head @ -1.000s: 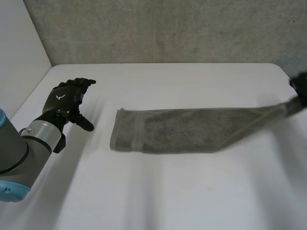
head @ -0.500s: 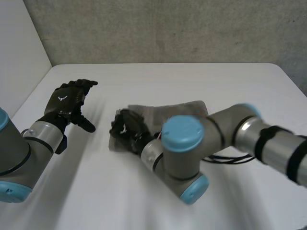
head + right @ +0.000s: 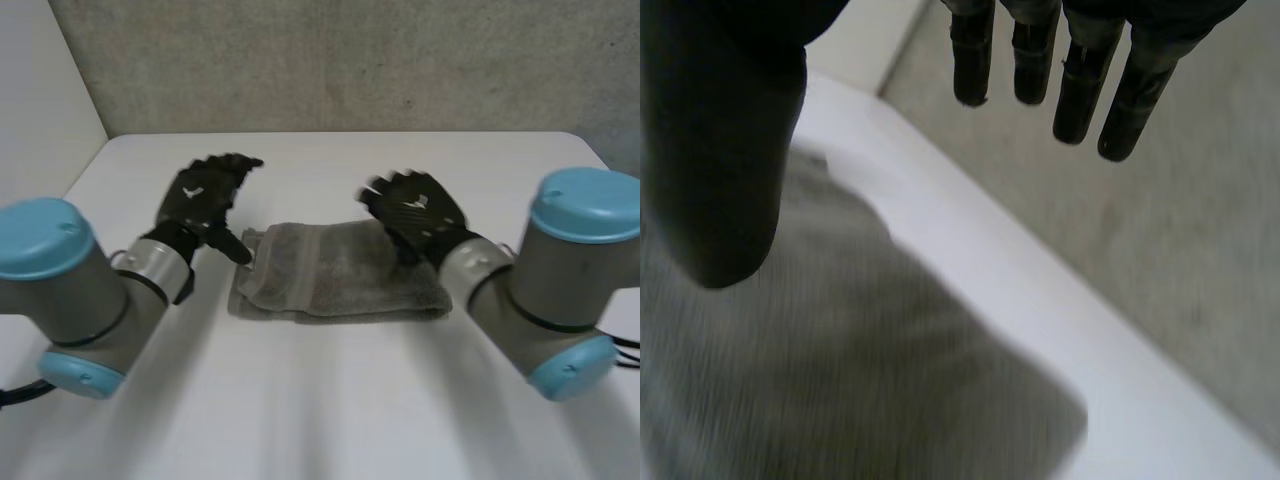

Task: Fold the towel.

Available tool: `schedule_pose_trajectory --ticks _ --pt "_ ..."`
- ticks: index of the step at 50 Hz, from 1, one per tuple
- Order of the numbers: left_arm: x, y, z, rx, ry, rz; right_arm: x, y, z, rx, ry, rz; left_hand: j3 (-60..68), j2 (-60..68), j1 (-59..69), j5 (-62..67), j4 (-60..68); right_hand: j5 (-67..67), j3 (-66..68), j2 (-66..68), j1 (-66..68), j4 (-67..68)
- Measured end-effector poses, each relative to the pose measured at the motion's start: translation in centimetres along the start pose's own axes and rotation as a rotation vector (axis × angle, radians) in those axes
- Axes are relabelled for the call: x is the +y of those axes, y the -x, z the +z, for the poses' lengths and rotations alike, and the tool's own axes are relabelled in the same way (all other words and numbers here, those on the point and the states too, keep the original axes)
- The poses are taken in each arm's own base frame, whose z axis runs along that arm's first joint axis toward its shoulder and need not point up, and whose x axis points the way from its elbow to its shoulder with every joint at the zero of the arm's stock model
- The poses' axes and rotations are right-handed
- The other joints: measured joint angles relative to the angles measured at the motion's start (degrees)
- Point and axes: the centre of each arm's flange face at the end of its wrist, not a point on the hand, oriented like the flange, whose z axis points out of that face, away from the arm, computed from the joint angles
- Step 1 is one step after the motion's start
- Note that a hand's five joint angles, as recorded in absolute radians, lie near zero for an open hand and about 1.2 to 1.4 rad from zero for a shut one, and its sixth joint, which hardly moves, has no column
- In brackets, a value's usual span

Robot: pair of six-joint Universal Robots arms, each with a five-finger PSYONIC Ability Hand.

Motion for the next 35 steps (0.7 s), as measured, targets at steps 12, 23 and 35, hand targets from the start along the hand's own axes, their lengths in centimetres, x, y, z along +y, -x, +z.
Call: schedule_pose_trajectory --ticks 12,23,35 --pt "5.1 -1.2 1.2 -0.092 0.144 0.173 7.0 -3.8 -0.8 0.068 0.208 0.101 0.16 0.2 0.17 0.0 0.19 20.13 20.05 19.92 20.13 19.92" --pt "5.3 -2.5 0.7 -0.073 0.16 0.241 8.2 -3.8 -0.4 0.069 0.231 0.106 0.16 0.19 0.17 0.0 0.19 27.2 28.2 28.08 28.05 28.05" --pt "1.7 -2.8 -0.2 -0.075 0.082 0.234 7.6 -4.1 -0.3 0.085 0.215 0.106 0.03 0.0 -0.02 -0.16 0.05 57.43 58.01 58.63 57.51 57.91"
